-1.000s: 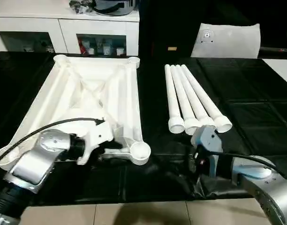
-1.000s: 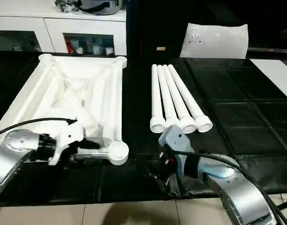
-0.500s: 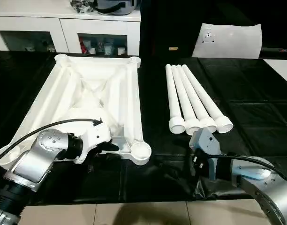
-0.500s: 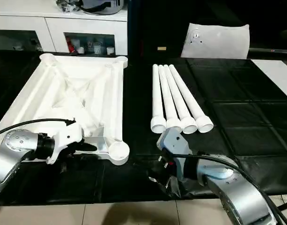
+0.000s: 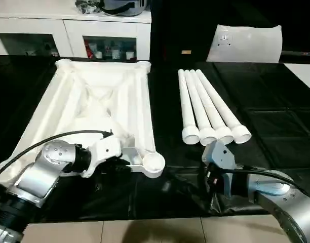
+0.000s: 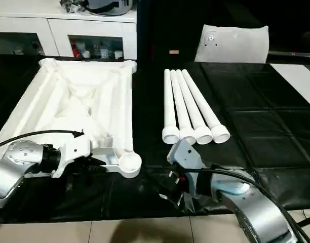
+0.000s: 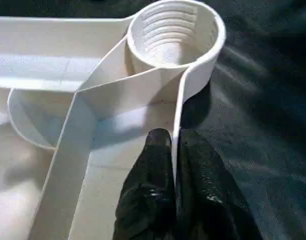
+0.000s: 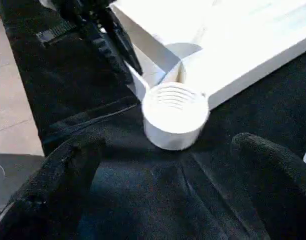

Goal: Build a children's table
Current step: Move table base

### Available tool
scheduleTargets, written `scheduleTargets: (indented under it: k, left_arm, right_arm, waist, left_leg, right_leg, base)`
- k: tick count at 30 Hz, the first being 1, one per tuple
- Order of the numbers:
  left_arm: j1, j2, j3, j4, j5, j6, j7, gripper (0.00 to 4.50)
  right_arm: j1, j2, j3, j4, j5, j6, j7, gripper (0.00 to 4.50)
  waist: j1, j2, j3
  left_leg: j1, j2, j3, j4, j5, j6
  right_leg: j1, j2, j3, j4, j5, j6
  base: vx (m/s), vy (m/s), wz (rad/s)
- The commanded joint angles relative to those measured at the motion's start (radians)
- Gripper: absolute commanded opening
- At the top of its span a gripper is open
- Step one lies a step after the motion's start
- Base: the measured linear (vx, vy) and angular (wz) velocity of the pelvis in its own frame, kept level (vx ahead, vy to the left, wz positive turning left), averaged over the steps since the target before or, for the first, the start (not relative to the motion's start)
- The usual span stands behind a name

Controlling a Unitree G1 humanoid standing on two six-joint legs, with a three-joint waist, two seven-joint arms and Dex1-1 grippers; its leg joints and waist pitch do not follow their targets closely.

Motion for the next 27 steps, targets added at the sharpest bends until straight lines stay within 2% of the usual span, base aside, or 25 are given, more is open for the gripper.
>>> scheduleTargets:
  k: [1, 5, 7, 9, 10, 13, 16, 17, 18, 19, 21, 23, 25, 26, 27]
  left_arm:
    - [-0.014, -0.034, 0.024, 0.033, 0.013, 0.034, 0.092, 0.03]
    - [-0.024, -0.071, 0.043, 0.039, 0.004, 0.044, 0.131, 0.03]
    - [-0.026, -0.081, 0.043, 0.046, 0.005, 0.028, 0.129, 0.03]
    - [-0.024, -0.084, 0.039, 0.049, 0.001, 0.013, 0.115, 0.03]
    - [-0.022, -0.084, 0.037, 0.047, -0.001, 0.009, 0.107, 0.03]
    - [-0.020, -0.081, 0.029, 0.045, 0.006, 0.012, 0.104, 0.03]
    - [-0.009, -0.069, 0.031, 0.035, 0.015, 0.012, 0.112, 0.03]
    - [-0.003, -0.070, 0.043, 0.025, 0.000, 0.007, 0.107, 0.29]
    - [-0.001, -0.072, 0.051, 0.020, -0.015, 0.001, 0.098, 0.29]
    - [0.004, -0.070, 0.062, 0.005, -0.036, 0.004, 0.084, 0.57]
    - [0.011, -0.059, 0.079, -0.024, -0.054, -0.005, 0.070, 0.59]
    - [0.013, -0.048, 0.098, -0.049, -0.069, 0.007, 0.067, 0.71]
    - [0.016, -0.044, 0.114, -0.066, -0.083, 0.013, 0.066, 1.02]
    - [0.017, -0.036, 0.139, -0.096, -0.099, 0.028, 0.073, 1.07]
    - [0.018, -0.035, 0.143, -0.101, -0.101, 0.031, 0.074, 1.15]
  right_arm:
    - [-0.017, 0.002, -0.005, 0.006, -0.005, -0.004, -0.006, 4.50]
    - [-0.031, 0.008, 0.000, 0.018, -0.013, -0.007, -0.017, 4.50]
    - [-0.038, 0.010, 0.003, 0.022, -0.018, -0.008, -0.020, 4.50]
    - [-0.043, 0.011, 0.003, 0.022, -0.017, -0.008, -0.021, 4.50]
    - [-0.046, 0.012, 0.002, 0.022, -0.018, -0.008, -0.021, 4.50]
    - [-0.053, 0.014, -0.001, 0.027, -0.021, -0.010, -0.027, 4.50]
    - [-0.071, 0.047, -0.032, 0.050, -0.010, 0.004, -0.070, 4.50]
    - [-0.085, 0.074, -0.054, 0.068, -0.007, 0.003, -0.103, 4.50]
    - [-0.093, 0.088, -0.065, 0.077, -0.006, 0.001, -0.120, 4.50]
    - [-0.104, 0.105, -0.077, 0.088, 0.005, 0.006, -0.132, 4.50]
    - [-0.130, 0.139, -0.085, 0.098, 0.017, 0.013, -0.153, 4.50]
    - [-0.173, 0.164, -0.067, 0.131, -0.011, 0.016, -0.182, 4.50]
    - [-0.199, 0.191, -0.063, 0.160, -0.027, 0.017, -0.213, 4.50]
    - [-0.259, 0.232, -0.051, 0.228, -0.074, 0.026, -0.275, 4.50]
    - [-0.271, 0.237, -0.047, 0.240, -0.085, 0.028, -0.286, 4.50]
  waist:
    - [0.002, 0.002, -0.040]
    - [-0.003, -0.001, -0.042]
    - [-0.005, 0.000, -0.048]
    - [-0.004, -0.002, -0.048]
    - [-0.003, 0.000, -0.047]
    - [-0.001, 0.000, -0.046]
    - [-0.002, -0.001, -0.044]
    - [-0.006, -0.001, -0.044]
    - [-0.007, -0.001, -0.044]
    - [-0.007, -0.001, -0.045]
    - [-0.003, 0.000, -0.046]
    - [-0.005, -0.001, -0.046]
    - [-0.004, 0.001, -0.045]
    - [-0.004, 0.001, -0.045]
    - [-0.008, 0.002, -0.045]
  left_leg:
    - [-0.012, 0.064, -0.007, -0.090, -0.108, 0.028]
    - [-0.016, 0.062, -0.008, -0.088, -0.090, 0.032]
    - [-0.017, 0.061, -0.008, -0.083, -0.045, 0.046]
    - [-0.019, 0.061, -0.007, -0.082, -0.012, 0.062]
    - [-0.017, 0.062, -0.006, -0.082, -0.009, 0.068]
    - [-0.016, 0.064, -0.006, -0.083, -0.030, 0.067]
    - [-0.016, 0.064, -0.006, -0.085, -0.049, 0.059]
    - [-0.017, 0.063, -0.006, -0.086, -0.053, 0.053]
    - [-0.015, 0.063, -0.005, -0.085, -0.059, 0.046]
    - [-0.016, 0.062, -0.005, -0.085, -0.052, 0.044]
    - [-0.013, 0.063, -0.004, -0.084, -0.036, 0.044]
    - [-0.013, 0.064, -0.004, -0.086, -0.015, 0.046]
    - [-0.012, 0.063, -0.003, -0.086, -0.016, 0.041]
    - [-0.011, 0.063, -0.002, -0.086, -0.019, 0.035]
    - [-0.011, 0.059, -0.002, -0.087, -0.024, 0.021]
  right_leg:
    - [0.045, -0.083, 0.056, -0.079, -0.156, -0.229]
    - [0.048, -0.083, 0.056, -0.079, -0.149, -0.227]
    - [0.049, -0.082, 0.055, -0.073, -0.085, -0.236]
    - [0.048, -0.080, 0.053, -0.068, -0.029, -0.246]
    - [0.047, -0.081, 0.053, -0.068, -0.018, -0.252]
    - [0.047, -0.083, 0.053, -0.069, -0.036, -0.256]
    - [0.046, -0.083, 0.053, -0.071, -0.069, -0.252]
    - [0.045, -0.084, 0.053, -0.071, -0.080, -0.252]
    - [0.043, -0.084, 0.053, -0.072, -0.098, -0.253]
    - [0.045, -0.083, 0.053, -0.072, -0.093, -0.251]
    - [0.043, -0.082, 0.053, -0.068, -0.065, -0.258]
    - [0.042, -0.079, 0.050, -0.062, -0.024, -0.266]
    - [0.042, -0.080, 0.050, -0.062, -0.023, -0.271]
    - [0.041, -0.079, 0.051, -0.062, -0.026, -0.269]
    - [0.038, -0.077, 0.049, -0.060, -0.042, -0.274]
  base:
    - [0.000, 0.000, 0.00]
    - [0.000, 0.000, 0.00]
    - [0.000, 0.000, 0.00]
    - [0.000, 0.000, 0.00]
    - [0.000, 0.000, 0.00]
    - [0.000, 0.000, 0.00]
    - [0.000, 0.000, 0.00]
    - [0.000, 0.000, 0.00]
    - [0.000, 0.000, 0.00]
    - [0.000, 0.000, 0.00]
    - [0.000, 0.000, 0.00]
    - [0.000, 0.000, 0.00]
    - [0.000, 0.000, 0.00]
    - [0.000, 0.000, 0.00]
    - [0.000, 0.000, 0.00]
